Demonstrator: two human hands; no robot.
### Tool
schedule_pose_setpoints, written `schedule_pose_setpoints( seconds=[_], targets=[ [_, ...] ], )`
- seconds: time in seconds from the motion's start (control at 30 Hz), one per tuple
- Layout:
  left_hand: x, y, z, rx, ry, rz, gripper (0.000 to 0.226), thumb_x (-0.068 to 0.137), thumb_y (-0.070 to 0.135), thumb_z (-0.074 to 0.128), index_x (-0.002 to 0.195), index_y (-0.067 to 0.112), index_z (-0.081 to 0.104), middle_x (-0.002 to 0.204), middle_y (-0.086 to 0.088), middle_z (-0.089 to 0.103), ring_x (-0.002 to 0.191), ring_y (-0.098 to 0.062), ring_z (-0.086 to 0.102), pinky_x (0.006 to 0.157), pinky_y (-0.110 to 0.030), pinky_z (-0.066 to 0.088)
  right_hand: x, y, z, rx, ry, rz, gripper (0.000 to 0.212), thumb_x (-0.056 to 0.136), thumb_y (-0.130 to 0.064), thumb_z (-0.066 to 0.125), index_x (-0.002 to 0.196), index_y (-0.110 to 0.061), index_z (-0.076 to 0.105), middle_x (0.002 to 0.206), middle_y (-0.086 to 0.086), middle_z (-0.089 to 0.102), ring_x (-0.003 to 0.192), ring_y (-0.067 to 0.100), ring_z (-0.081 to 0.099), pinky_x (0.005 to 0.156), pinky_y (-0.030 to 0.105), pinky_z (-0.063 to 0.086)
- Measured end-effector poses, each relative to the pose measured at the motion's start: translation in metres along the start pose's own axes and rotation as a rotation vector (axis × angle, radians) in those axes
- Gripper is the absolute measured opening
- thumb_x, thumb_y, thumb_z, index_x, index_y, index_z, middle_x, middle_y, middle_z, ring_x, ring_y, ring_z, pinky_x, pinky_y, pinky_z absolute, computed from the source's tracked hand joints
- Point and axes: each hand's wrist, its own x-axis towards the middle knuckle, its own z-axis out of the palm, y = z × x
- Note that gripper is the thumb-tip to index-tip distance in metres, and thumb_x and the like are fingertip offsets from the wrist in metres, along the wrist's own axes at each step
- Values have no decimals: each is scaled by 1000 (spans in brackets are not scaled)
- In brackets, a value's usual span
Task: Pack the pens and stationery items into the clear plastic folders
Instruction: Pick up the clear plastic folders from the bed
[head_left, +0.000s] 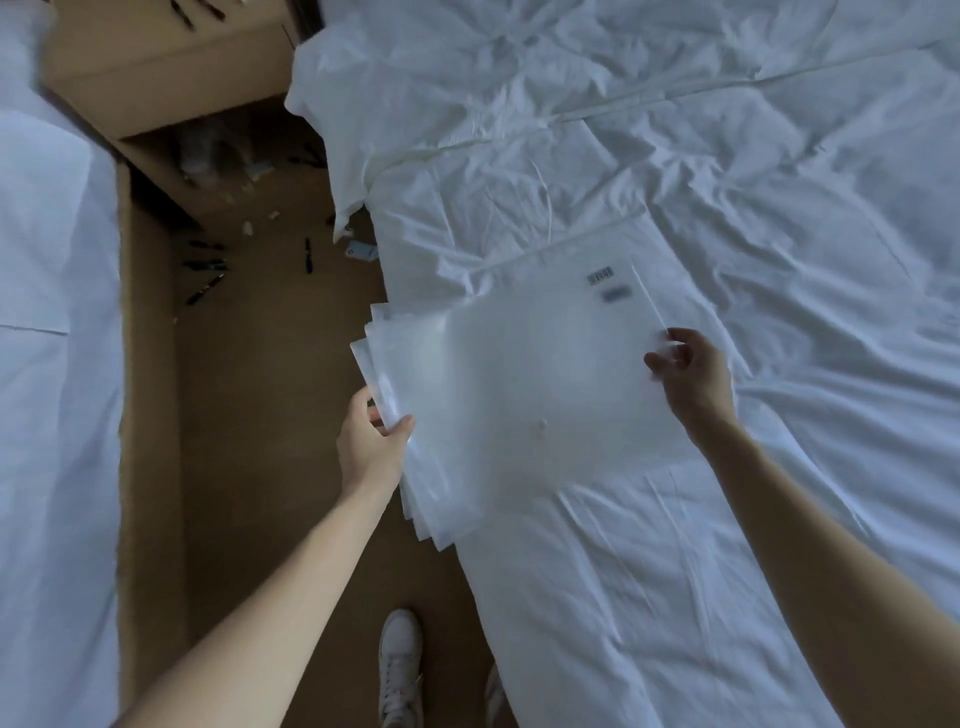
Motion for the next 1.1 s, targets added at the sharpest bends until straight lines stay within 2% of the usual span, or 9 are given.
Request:
schedule_pose_setpoints(
  seconds=[0.1, 0.17, 0.27, 0.37, 0.5, 0.7, 0.87, 0.93, 1.1],
  targets=[
    [6, 6, -44, -25, 61, 13, 49, 88, 13, 66, 133, 21, 46, 110, 6, 53, 82, -5, 56, 68, -20, 46, -7, -41, 25, 26, -52, -49, 37, 86, -10, 65, 122, -10, 57, 96, 11, 61, 73, 21, 58, 57, 22, 39],
    [11, 9, -77, -36, 94, 18, 51, 88, 15, 67, 134, 19, 45, 117, 2, 55, 84, -7, 56, 68, -18, 46, -16, -71, 44, 46, -79, -79, 36, 86, -8, 66, 121, -9, 57, 94, 10, 60, 71, 22, 58, 56, 22, 40],
    [21, 10, -126, -48, 146, 24, 51, 88, 18, 67, 135, 18, 45, 125, -4, 55, 90, -12, 56, 71, -22, 49, -35, -114, 72, 68, -123, -113, 35, 86, -8, 65, 120, -9, 57, 94, 8, 60, 72, 23, 60, 58, 22, 42],
    [33, 10, -170, -99, 188, 44, 44, 89, 16, 65, 129, 19, 48, 117, -2, 59, 89, -13, 59, 71, -26, 51, -55, -155, 98, 97, -162, -128, 35, 86, -5, 65, 120, -7, 58, 91, 9, 60, 61, 10, 58, 51, 13, 41],
    [50, 8, -253, -192, 235, 26, 42, 89, 15, 64, 129, 18, 50, 116, -3, 59, 95, -19, 60, 84, -40, 53, -97, -223, 141, 110, -207, -148, 38, 87, -7, 65, 124, -6, 57, 96, 13, 61, 77, 26, 58, 57, 22, 42],
    [77, 14, -363, -265, 283, 28, 31, 88, 12, 64, 118, 8, 59, 108, -6, 65, 80, -13, 57, 61, -22, 43, -152, -316, 202, 113, -231, -160, 40, 89, -10, 64, 128, -6, 53, 106, 16, 62, 84, 26, 60, 60, 26, 44],
    [101, 29, -441, -314, 294, 69, 31, 87, 6, 64, 117, 7, 58, 100, 0, 58, 88, -18, 54, 75, -28, 41, -177, -382, 242, 124, -234, -217, 41, 88, -11, 65, 127, -5, 55, 102, 13, 61, 82, 25, 59, 64, 27, 44],
    [119, 30, -461, -309, 284, 79, 34, 86, 8, 65, 120, 8, 58, 108, -4, 60, 92, -21, 56, 76, -32, 46, -179, -402, 254, 126, -231, -235, 41, 88, -12, 65, 127, -5, 54, 99, 8, 59, 80, 24, 59, 68, 29, 44],
    [166, 38, -476, -312, 293, 62, 40, 86, 11, 67, 124, 9, 56, 119, -10, 59, 104, -28, 58, 88, -41, 50, -156, -434, 280, 138, -226, -246, 42, 89, -11, 64, 129, -5, 53, 98, 9, 58, 73, 18, 57, 60, 23, 44]
  ],
)
